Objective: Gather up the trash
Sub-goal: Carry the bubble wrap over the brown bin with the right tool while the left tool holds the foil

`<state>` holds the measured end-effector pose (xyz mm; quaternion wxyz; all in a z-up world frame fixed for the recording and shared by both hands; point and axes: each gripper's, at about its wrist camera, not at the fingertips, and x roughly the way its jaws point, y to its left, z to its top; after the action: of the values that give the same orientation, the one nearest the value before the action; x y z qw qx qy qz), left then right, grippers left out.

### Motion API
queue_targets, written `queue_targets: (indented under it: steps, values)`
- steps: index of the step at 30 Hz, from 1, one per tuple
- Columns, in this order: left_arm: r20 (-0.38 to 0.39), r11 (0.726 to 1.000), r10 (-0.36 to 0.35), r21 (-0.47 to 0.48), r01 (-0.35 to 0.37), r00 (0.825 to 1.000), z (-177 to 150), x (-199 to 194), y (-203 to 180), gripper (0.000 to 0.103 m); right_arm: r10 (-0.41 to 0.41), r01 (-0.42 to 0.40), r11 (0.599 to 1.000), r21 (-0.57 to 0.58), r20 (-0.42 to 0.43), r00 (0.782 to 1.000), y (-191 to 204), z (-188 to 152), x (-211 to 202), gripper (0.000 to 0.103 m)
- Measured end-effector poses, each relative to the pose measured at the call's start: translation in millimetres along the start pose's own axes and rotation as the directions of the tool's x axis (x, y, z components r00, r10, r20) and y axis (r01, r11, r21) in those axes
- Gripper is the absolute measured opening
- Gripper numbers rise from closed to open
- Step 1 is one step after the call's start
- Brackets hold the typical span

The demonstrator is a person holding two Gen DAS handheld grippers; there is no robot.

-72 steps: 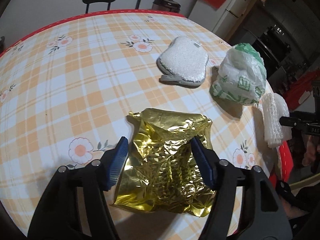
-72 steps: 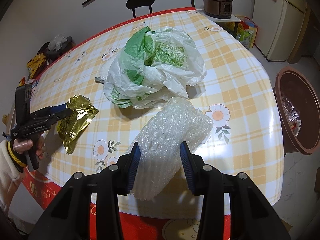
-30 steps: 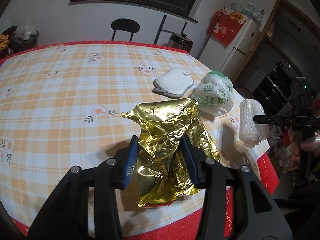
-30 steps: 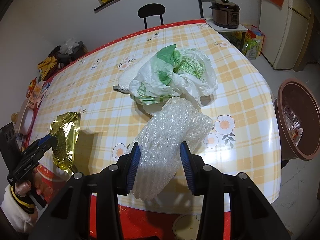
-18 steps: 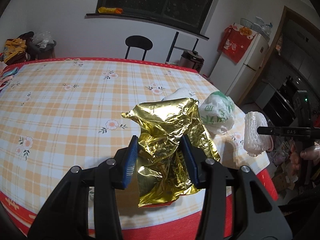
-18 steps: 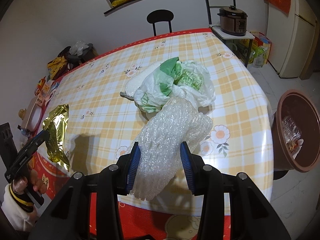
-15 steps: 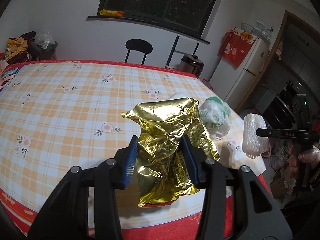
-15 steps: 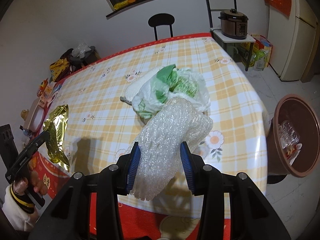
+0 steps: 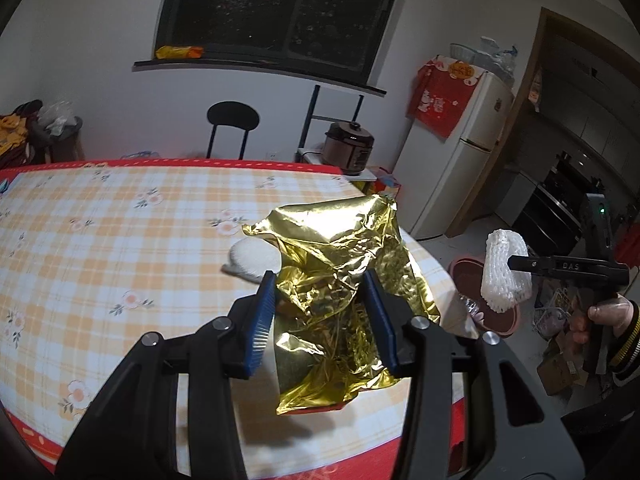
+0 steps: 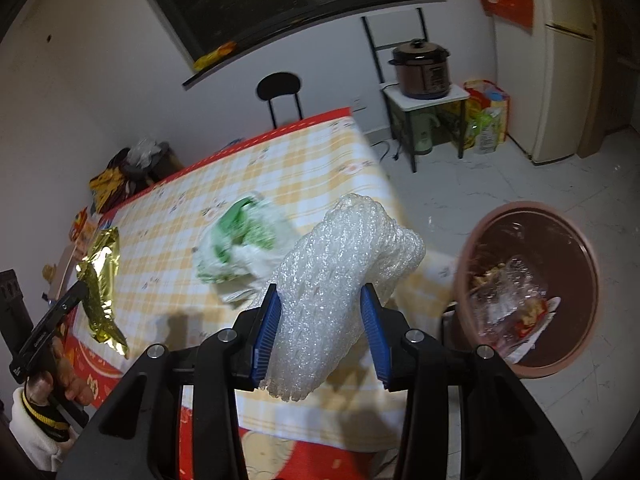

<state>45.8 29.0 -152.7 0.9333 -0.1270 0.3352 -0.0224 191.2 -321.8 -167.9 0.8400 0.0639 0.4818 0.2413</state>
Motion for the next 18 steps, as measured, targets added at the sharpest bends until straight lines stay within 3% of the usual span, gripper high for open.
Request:
queue_targets:
  steps: [9,18]
  values:
    - [-0.007,0.999,-0.037,0.036,0.037,0.999,14,30,-64,0.046,-0.132,0.127,0.988,0.088,0.055,0.990,-109,19,-30,0.041]
    - [-0.019,0.997,-0.055,0.046,0.056,0.998,13,61,-114,0.046,-0.243,0.243,0.966,0.090,-0.006,0.970,-185,28,-22,0.044]
